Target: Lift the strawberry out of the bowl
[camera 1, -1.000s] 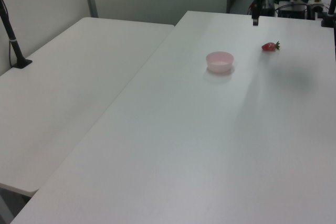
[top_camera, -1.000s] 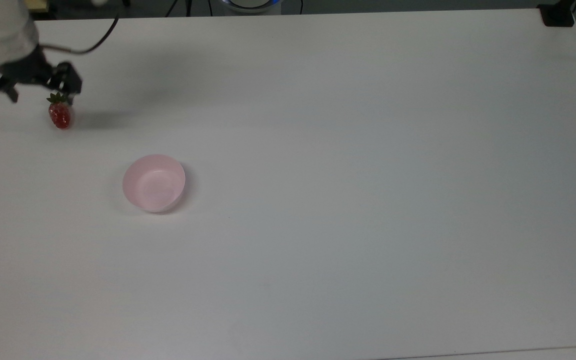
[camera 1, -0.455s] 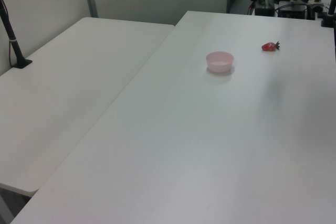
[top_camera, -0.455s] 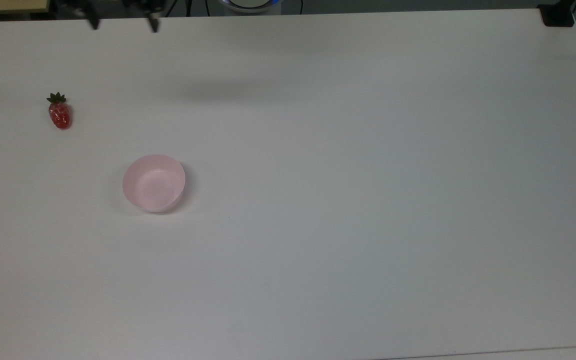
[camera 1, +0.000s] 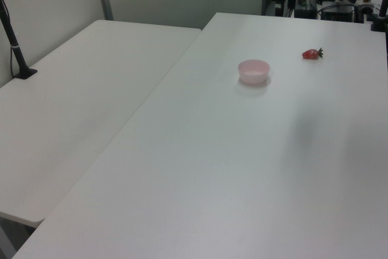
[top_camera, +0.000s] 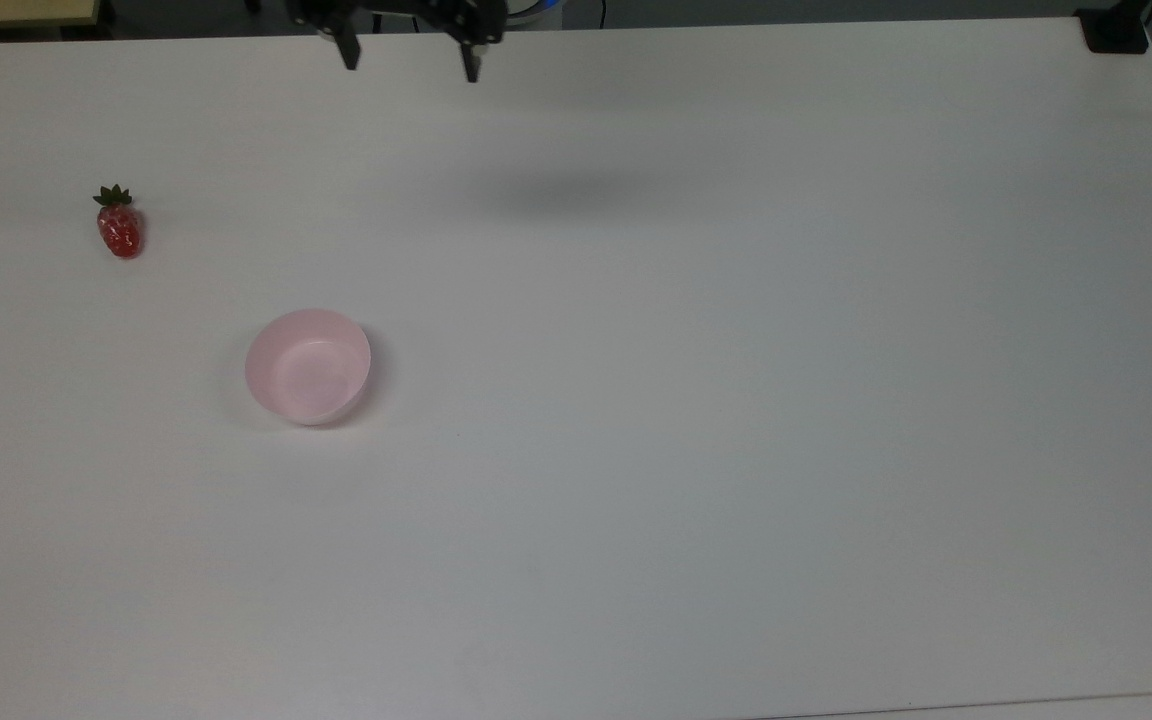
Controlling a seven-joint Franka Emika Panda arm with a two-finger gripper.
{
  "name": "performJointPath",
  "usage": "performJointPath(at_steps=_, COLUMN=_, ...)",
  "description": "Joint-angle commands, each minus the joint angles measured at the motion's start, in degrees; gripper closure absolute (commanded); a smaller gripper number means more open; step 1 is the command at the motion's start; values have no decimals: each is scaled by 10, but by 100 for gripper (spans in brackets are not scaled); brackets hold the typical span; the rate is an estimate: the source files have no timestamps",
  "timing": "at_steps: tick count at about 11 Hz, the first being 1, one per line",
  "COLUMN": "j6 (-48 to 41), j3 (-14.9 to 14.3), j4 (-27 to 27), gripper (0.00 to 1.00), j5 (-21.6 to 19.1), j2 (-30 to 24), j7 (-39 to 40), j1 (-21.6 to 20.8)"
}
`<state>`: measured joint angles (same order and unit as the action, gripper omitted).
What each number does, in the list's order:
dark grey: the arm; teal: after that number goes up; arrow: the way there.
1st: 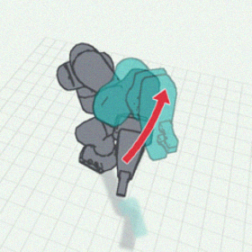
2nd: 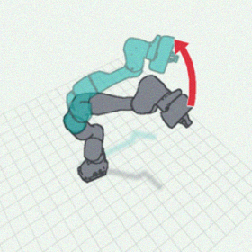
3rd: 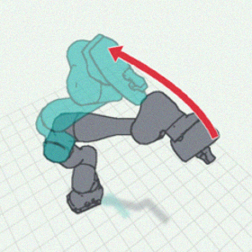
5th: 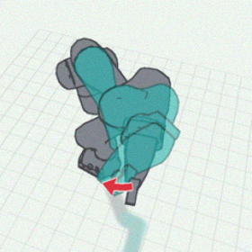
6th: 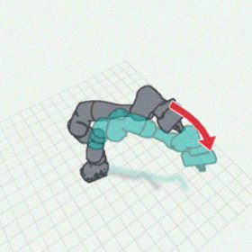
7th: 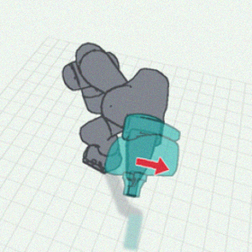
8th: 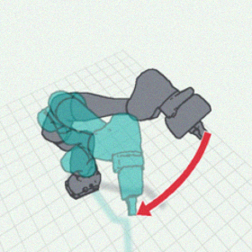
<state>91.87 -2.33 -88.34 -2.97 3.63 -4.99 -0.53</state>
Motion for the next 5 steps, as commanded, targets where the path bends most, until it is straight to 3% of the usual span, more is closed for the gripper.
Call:
performJointPath(at_steps=1, j6=23, j3=-18, j4=-16, gripper=0, j5=-2, j2=-15, j7=62, j1=-11)
performJointPath(at_steps=5, j6=16, j3=-15, j4=-18, gripper=0, j5=-2, j2=-23, j7=28, j1=-11)
